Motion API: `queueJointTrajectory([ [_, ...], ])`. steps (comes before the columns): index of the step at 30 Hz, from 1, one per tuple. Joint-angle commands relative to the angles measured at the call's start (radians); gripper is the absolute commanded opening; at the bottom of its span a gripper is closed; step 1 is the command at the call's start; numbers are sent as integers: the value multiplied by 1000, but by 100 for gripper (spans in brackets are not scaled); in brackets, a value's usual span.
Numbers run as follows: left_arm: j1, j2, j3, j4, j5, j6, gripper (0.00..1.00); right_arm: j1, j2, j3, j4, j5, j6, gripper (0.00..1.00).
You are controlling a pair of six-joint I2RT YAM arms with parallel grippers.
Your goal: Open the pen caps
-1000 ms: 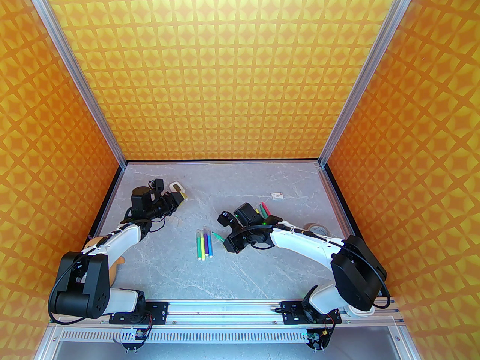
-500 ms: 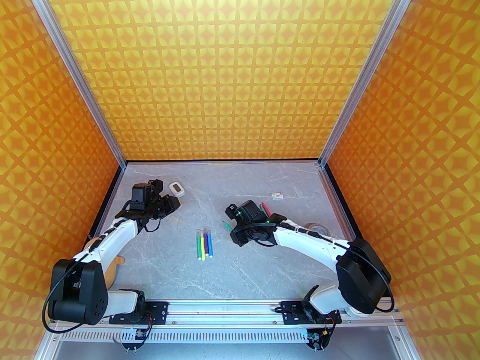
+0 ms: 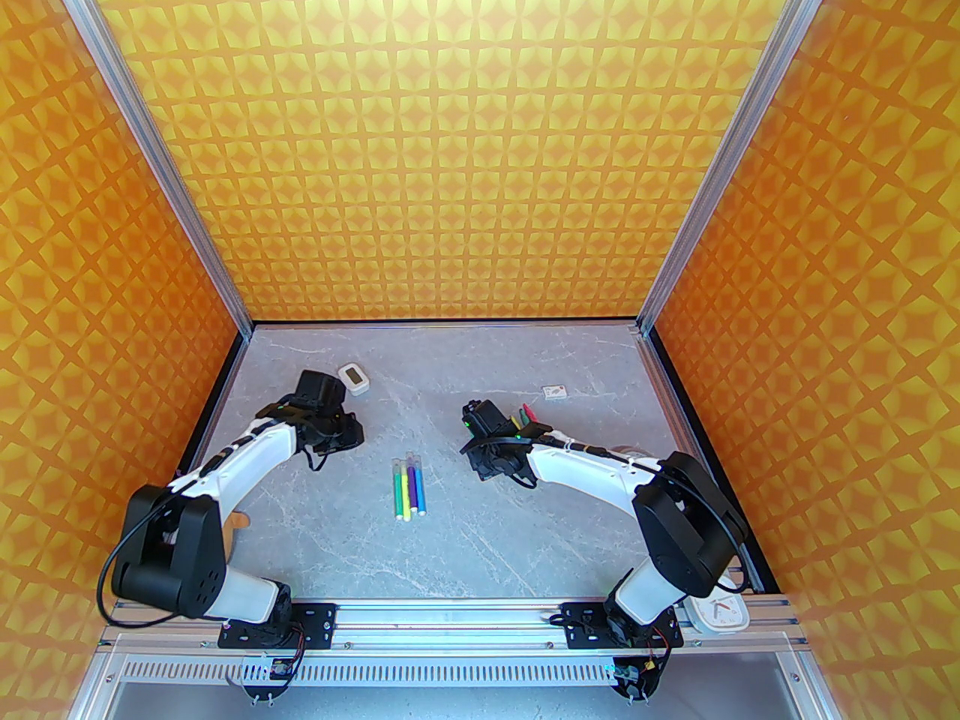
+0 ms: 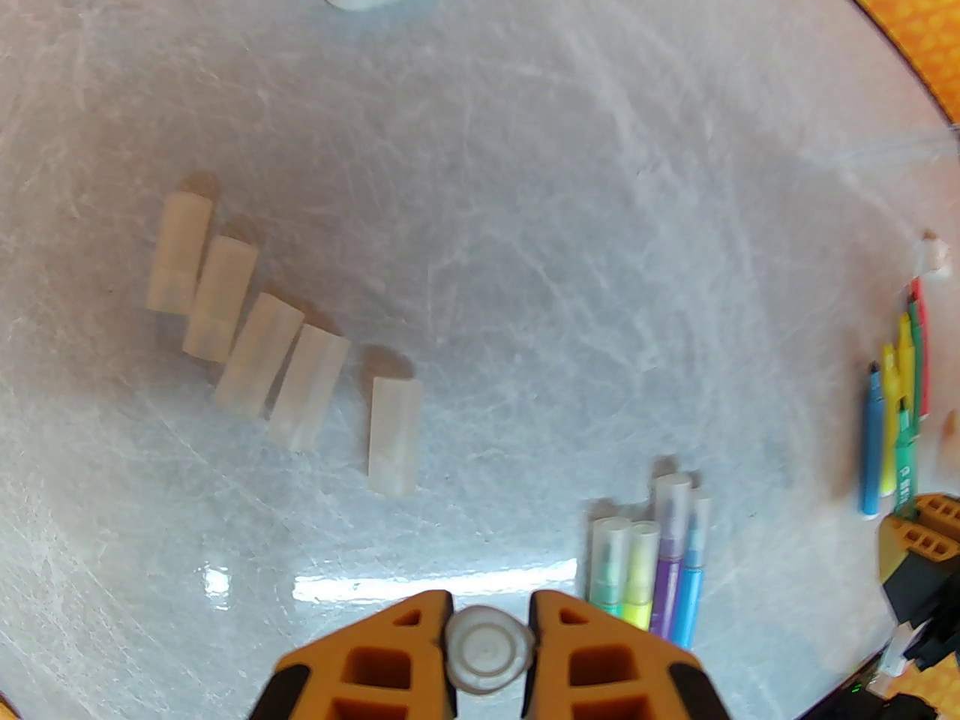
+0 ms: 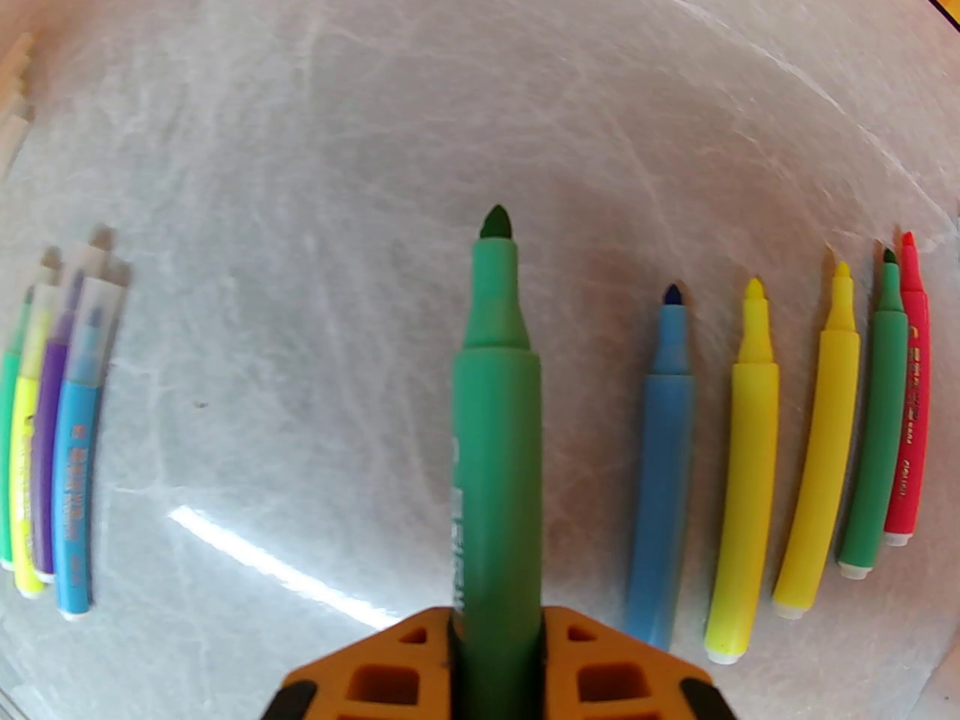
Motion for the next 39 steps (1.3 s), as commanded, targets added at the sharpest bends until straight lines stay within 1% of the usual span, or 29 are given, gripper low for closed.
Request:
queueJointTrajectory([
  [1,-22,34,42,-34,-49,29,0,-5,26,19,2,52,23,0],
  [6,-44,93,57,-11,-50,36,0,-8,50,17,13,46,26,0],
  [17,-52,227,111,3,-50,59,0,-29,79,3,19,30,36,0],
  [29,-53,317,135,19,-52,72,2,-39,114,1,19,8,27,1],
  [39,-54,330,139,2,-82,80,13,-42,130,-4,7,19,30,7],
])
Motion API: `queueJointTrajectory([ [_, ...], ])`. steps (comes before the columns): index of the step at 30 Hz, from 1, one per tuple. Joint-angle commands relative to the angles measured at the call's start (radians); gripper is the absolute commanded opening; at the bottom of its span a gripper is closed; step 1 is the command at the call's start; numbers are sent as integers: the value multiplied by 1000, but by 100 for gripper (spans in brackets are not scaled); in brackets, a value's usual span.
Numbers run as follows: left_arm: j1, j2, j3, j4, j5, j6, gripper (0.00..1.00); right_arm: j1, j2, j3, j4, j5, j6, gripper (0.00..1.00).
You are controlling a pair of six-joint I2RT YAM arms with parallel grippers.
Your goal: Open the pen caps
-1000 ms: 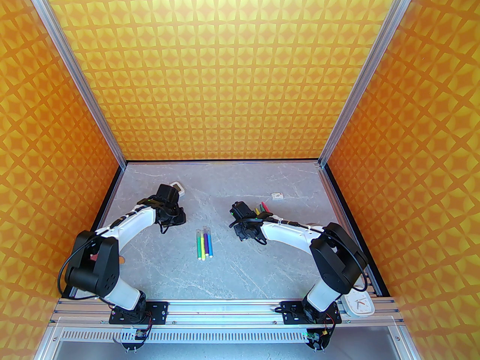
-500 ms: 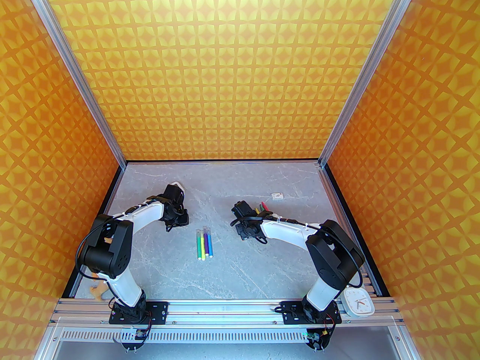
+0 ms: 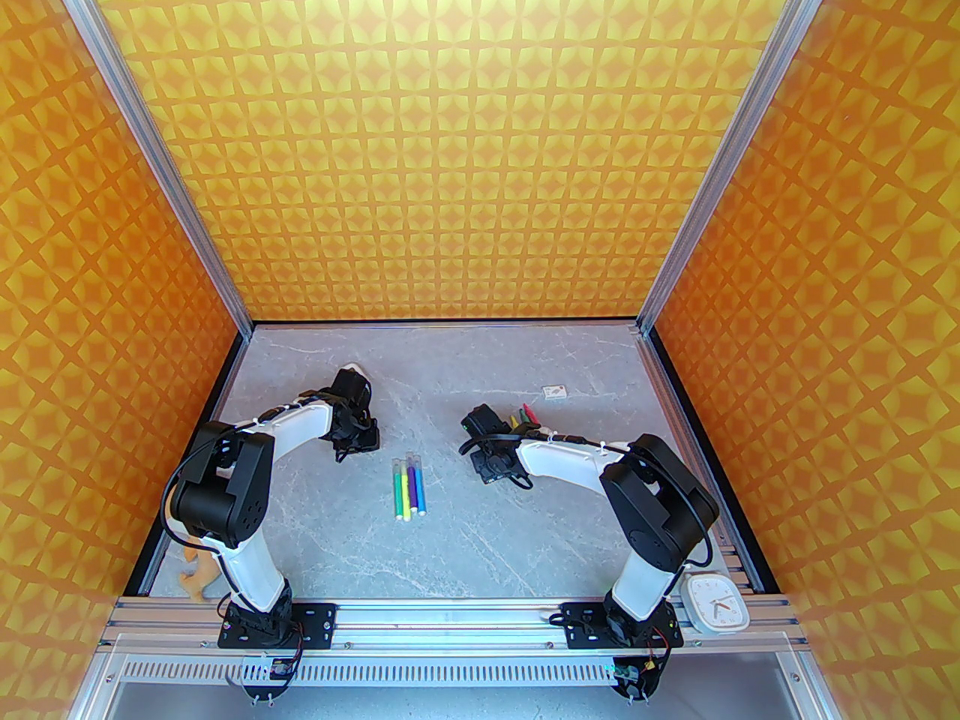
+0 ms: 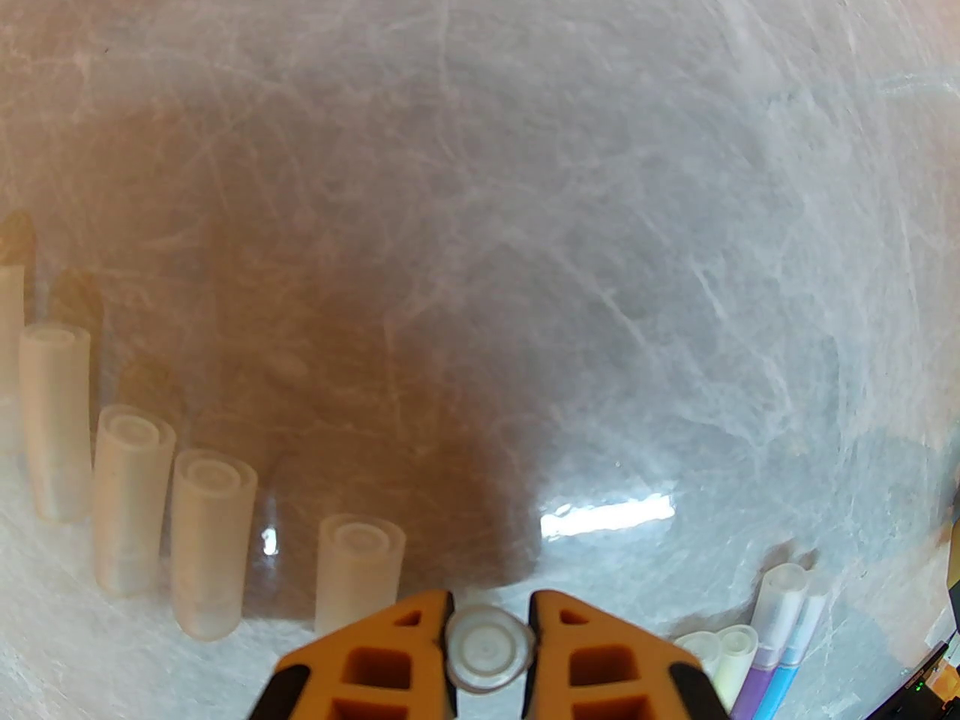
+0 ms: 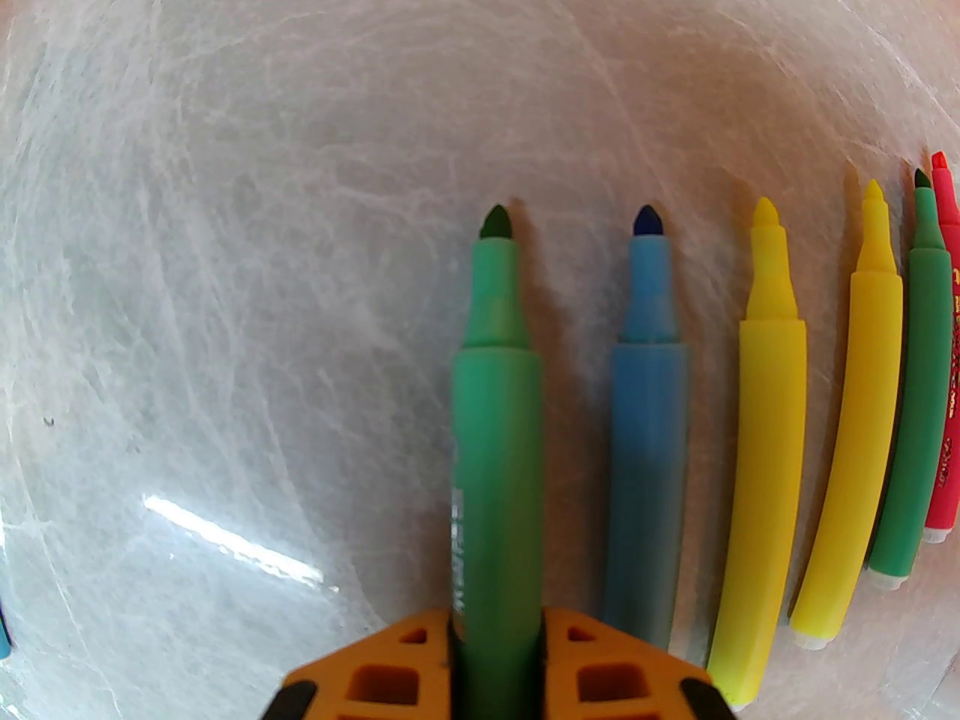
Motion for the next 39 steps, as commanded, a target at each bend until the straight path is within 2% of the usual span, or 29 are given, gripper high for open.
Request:
queueJointTrajectory([
  [1,-5,29,17,-14,-41,23,15,-8,18,-3,-6,6,10,7],
  [10,-5,19,26,-34,-42,26,24,-11,23,-7,-15,15,15,19],
  [20,-4,-27,36,-59,-42,27,32,-11,13,-4,-45,34,12,26],
  [29,-7,-127,36,-78,-35,30,36,-11,-19,14,-75,40,7,33],
  [33,-5,-174,19,-70,-18,31,41,-11,-66,15,-73,10,-15,37],
  [39,-4,-242,-29,-28,11,24,52,-11,-160,4,-35,-118,-35,45],
])
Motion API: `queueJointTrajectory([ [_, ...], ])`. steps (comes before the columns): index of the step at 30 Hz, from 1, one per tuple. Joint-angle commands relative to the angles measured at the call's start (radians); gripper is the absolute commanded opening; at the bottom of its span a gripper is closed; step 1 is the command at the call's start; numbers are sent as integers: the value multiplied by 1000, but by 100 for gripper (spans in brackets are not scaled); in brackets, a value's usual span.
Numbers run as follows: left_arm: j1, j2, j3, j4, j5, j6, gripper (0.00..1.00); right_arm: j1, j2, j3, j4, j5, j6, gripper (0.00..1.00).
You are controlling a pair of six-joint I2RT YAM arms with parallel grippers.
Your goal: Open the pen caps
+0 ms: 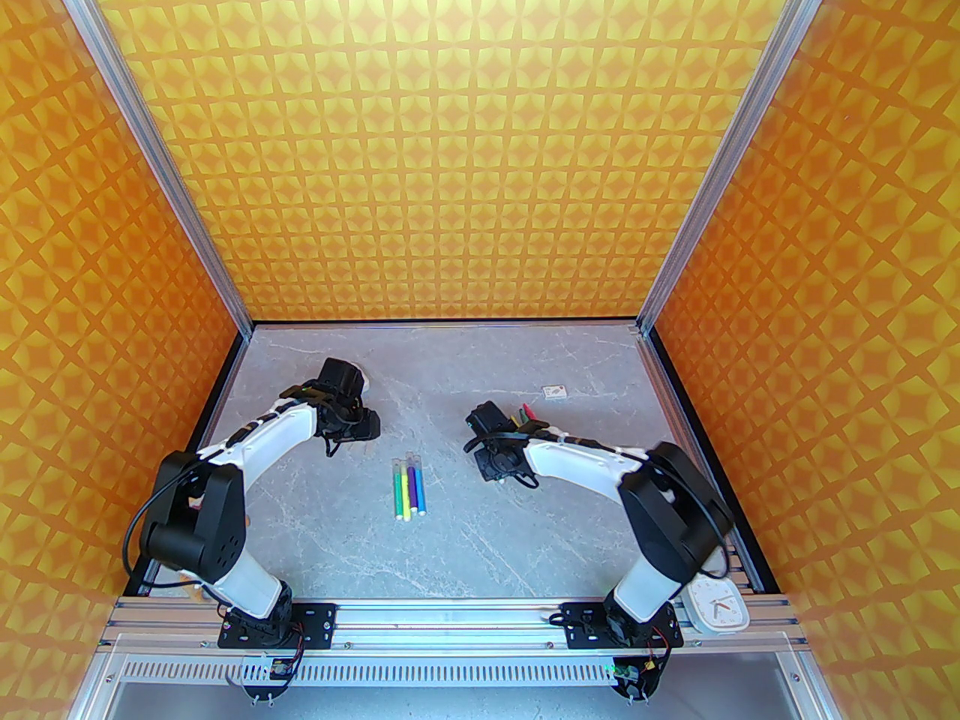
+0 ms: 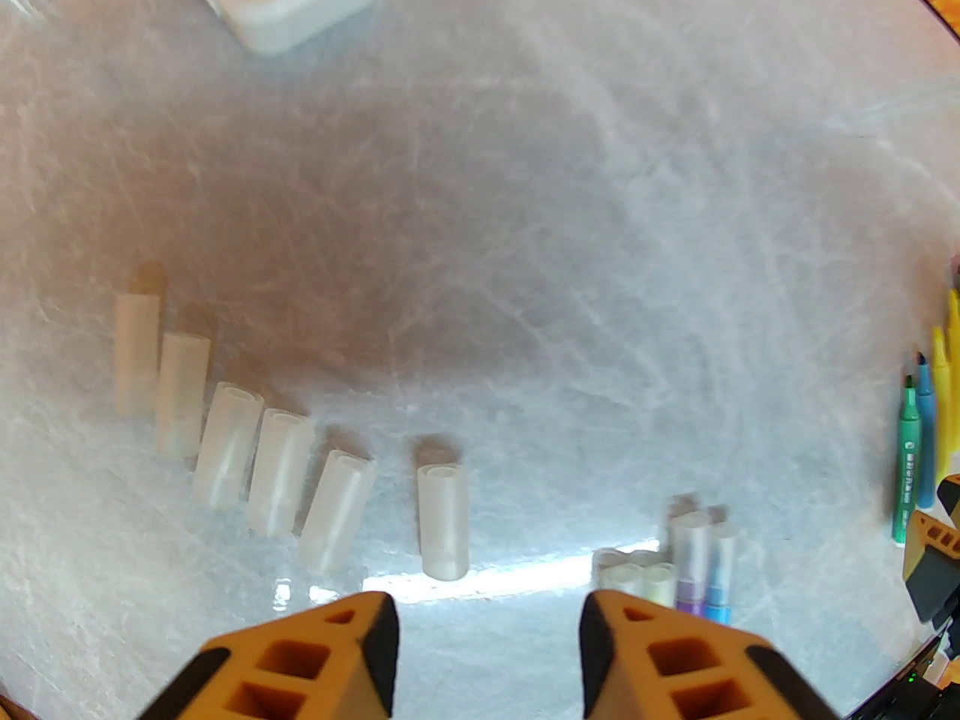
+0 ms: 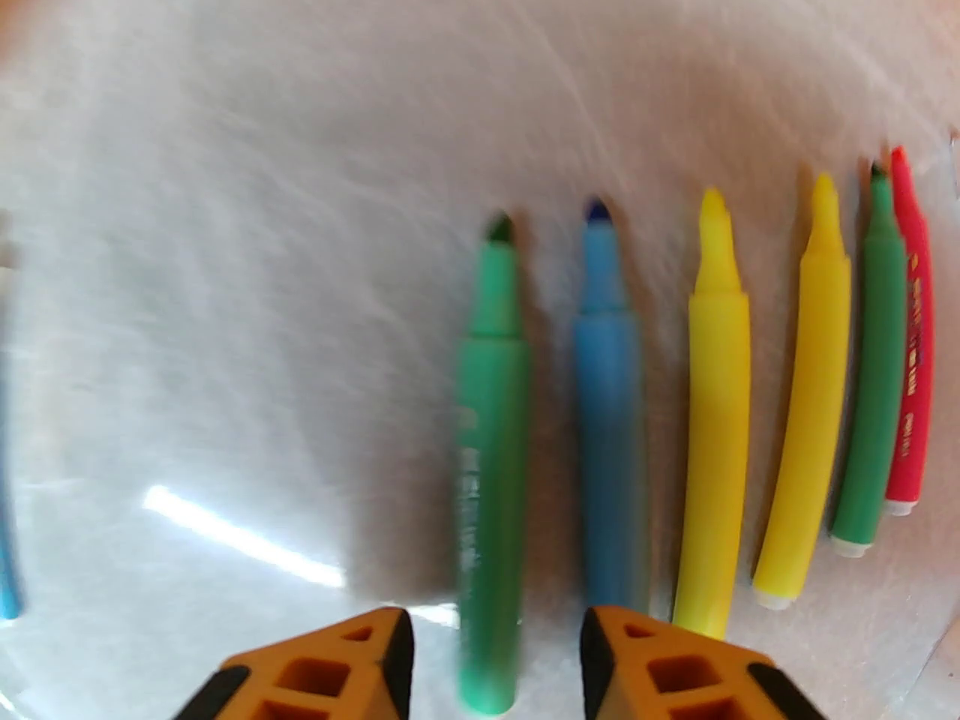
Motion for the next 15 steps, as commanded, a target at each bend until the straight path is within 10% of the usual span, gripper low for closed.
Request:
queueJointTrajectory([
  [1,-2,-52,-42,30,30,3,54,-5,-56,5,19,-88,-15,46],
  [15,15,-223,-212,131,37,-33,75,26,-27,13,79,-202,127,56],
])
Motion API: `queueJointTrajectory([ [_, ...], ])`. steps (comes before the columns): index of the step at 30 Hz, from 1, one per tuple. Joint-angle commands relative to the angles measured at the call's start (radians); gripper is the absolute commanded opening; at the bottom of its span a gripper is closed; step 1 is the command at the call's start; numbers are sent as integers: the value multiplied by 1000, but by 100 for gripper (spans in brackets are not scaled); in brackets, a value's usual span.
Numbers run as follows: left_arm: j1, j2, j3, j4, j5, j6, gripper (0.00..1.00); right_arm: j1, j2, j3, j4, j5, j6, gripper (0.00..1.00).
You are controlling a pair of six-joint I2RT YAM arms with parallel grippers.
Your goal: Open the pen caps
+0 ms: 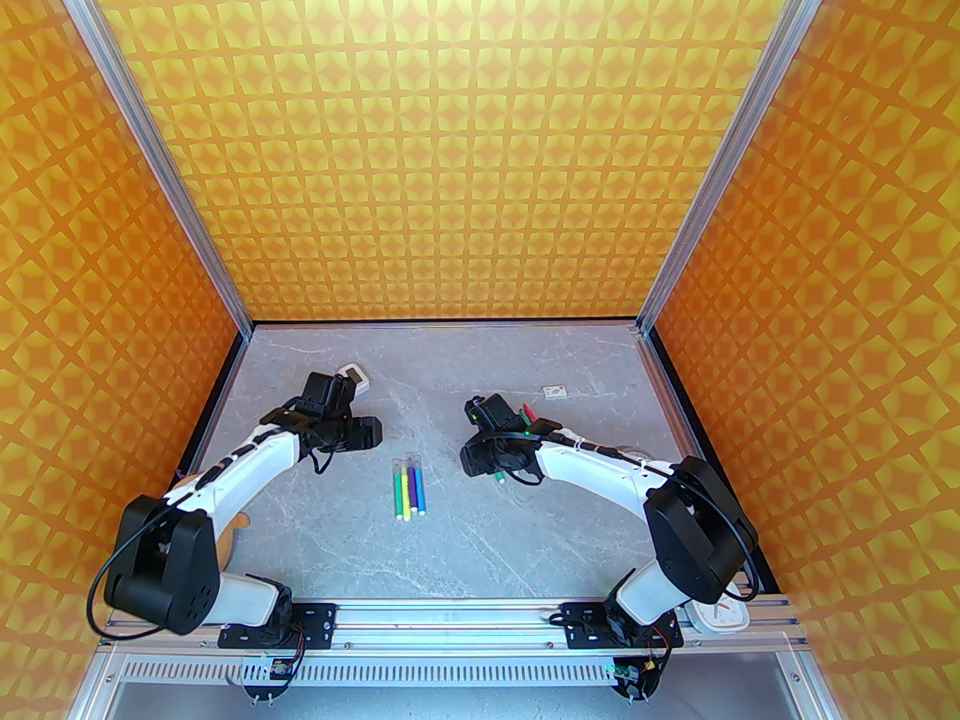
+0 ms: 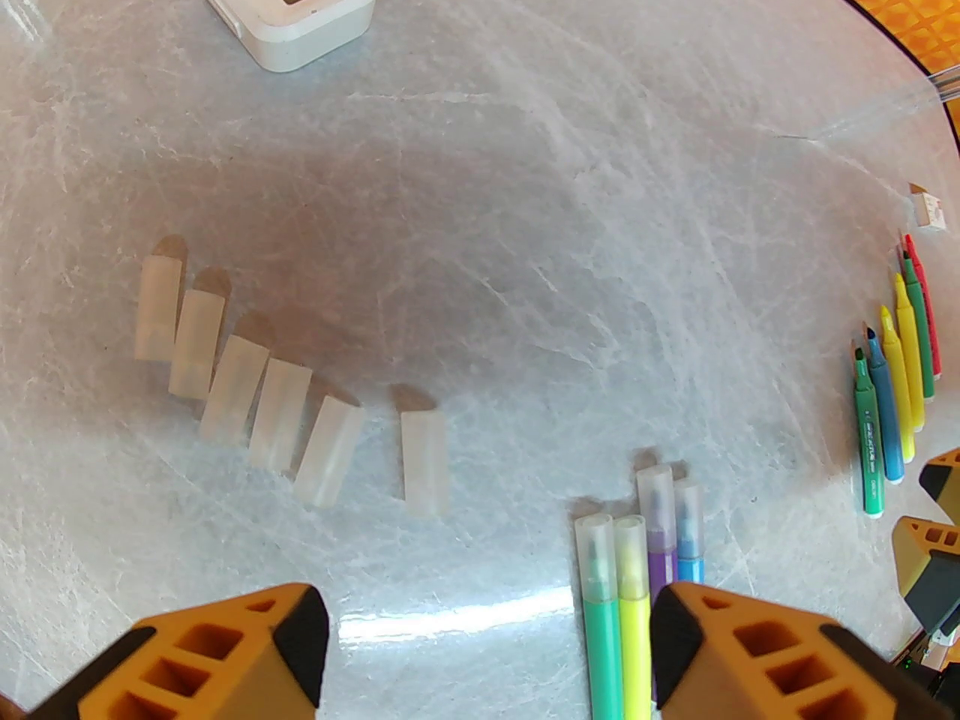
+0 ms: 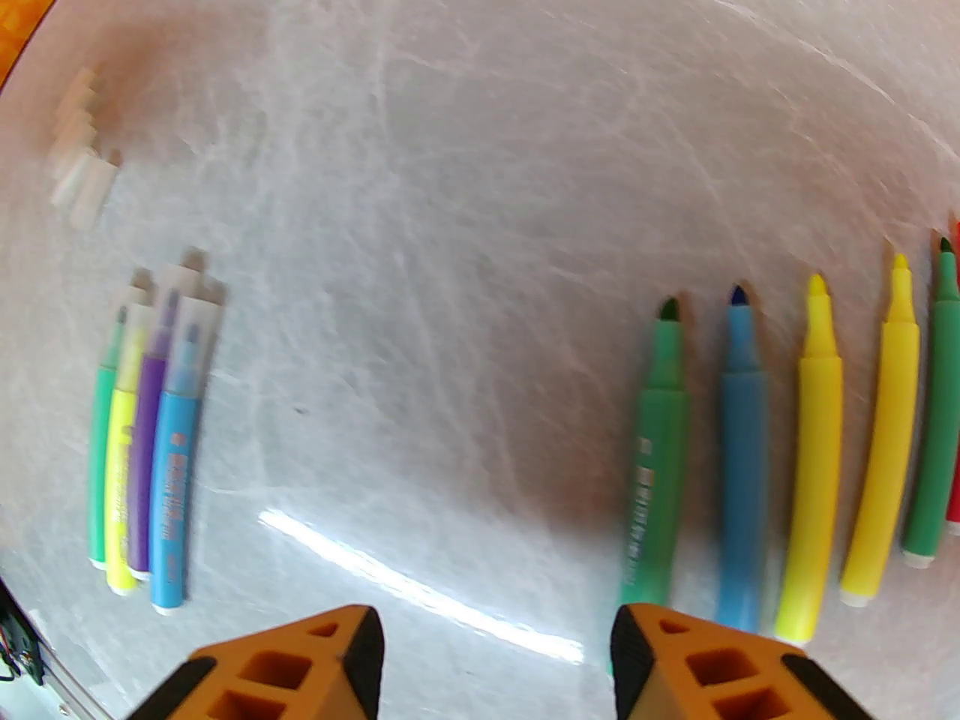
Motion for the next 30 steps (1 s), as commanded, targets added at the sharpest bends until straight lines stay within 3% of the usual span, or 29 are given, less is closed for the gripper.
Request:
queueJointTrajectory([
  [1,14,-32,-40,41,18,-19,75,19,32,25,3,-34,54,56],
  [15,52,-99,-156,120,36,-12,80,141,234,227,-135,-18,114,55],
  [30,97,-112,-195,165,58,3,81,224,341,354,-202,-6,171,51],
])
